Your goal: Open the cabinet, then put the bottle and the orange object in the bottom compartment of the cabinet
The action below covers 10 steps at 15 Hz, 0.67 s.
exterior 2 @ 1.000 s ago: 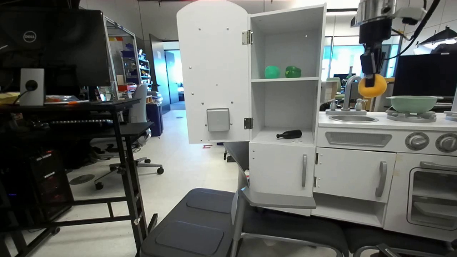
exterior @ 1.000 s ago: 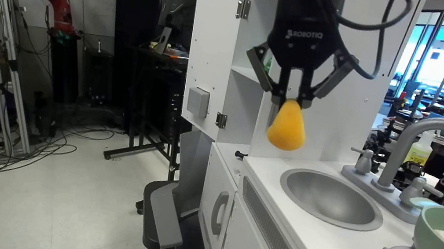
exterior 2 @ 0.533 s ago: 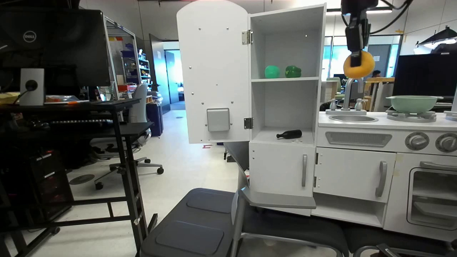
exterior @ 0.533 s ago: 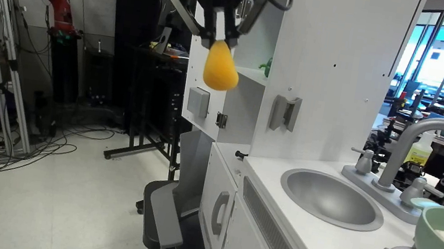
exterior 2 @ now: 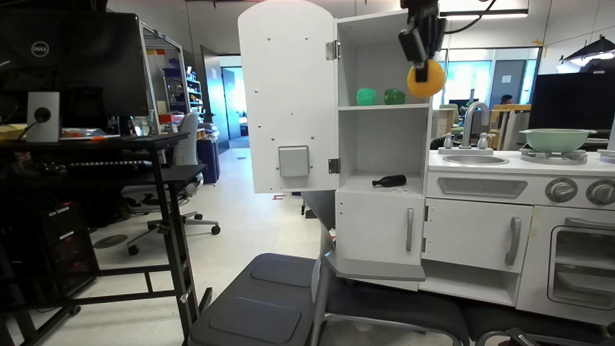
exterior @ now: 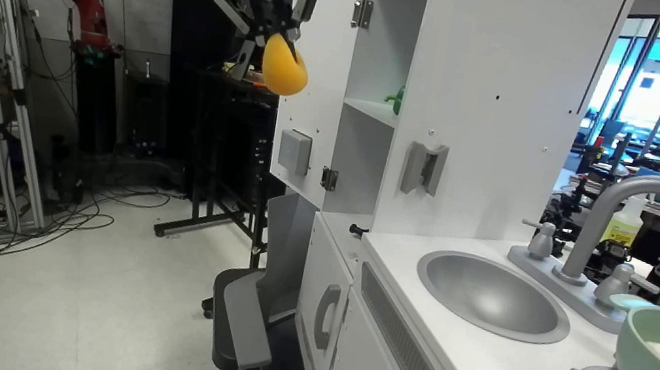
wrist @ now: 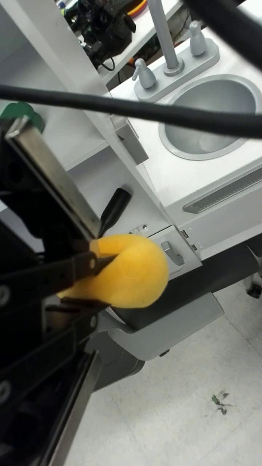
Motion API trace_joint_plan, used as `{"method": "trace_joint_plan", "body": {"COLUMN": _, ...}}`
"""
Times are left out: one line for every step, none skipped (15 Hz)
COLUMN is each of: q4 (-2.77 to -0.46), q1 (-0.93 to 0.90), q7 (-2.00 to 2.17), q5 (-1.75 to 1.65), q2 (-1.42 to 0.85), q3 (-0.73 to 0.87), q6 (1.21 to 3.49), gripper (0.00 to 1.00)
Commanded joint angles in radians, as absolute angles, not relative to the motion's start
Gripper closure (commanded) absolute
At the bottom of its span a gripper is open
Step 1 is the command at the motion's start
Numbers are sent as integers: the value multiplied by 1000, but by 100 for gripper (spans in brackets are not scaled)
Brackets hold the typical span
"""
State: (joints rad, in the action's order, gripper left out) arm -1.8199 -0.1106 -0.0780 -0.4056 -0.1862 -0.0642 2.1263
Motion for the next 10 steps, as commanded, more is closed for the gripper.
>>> {"method": "trace_joint_plan", "body": {"q4": -1709, "q1": -170, "q7": 80, "q5": -544, "q2": -333, "q3": -57, "q6": 2145, "gripper": 96}}
{"method": "trace_joint_plan", "body": {"q4": -1678, "q1": -191, "q7": 127, "q5": -586, "q2": -377, "q3": -48, "q6": 2145, "gripper": 96}}
{"method": "trace_joint_plan", "body": {"q4": -1649, "q1": -209, "q7": 169, "q5": -623, "q2": -420, "q3": -36, "q6": 2146, "gripper": 96}}
{"method": "trace_joint_plan", "body": {"q4": -1616, "q1": -224, "q7": 215, "q5": -658, "q2": -470, "q3": -24, "q6": 2152, "gripper": 96}}
{"method": "trace_joint_plan", "body": {"q4": -1569, "q1": -240, "q7": 256, "q5": -686, "q2": -524, "q3": -13, "q6": 2145, "gripper": 96}}
{"method": "trace_joint_plan", "body": {"q4": -1532, "q1": -249, "q7": 288, "q5": -706, "q2": -571, "q3": 0, "q6": 2146, "gripper": 96}}
{"method": "trace_joint_plan", "body": {"q4": -1484, "q1": -257, "q7": 310, "q5": -720, "q2": -624, "q3": 13, "q6": 2139, "gripper": 96}}
{"method": "trace_joint_plan", "body": {"q4": -1433, "q1": -264, "q7": 334, "q5": -730, "q2": -678, "q3": 27, "q6": 2139, "gripper": 96}}
{"method": "trace_joint_plan", "body": {"q4": -1391, "q1": -268, "q7": 350, "q5": -733, "q2": -723, "q3": 40, "q6": 2138, "gripper": 96}}
{"method": "trace_joint_plan", "body": {"q4": -1345, "q1": -273, "q7": 375, "q5": -735, "q2": -772, "q3": 55, "q6": 2144, "gripper": 96}}
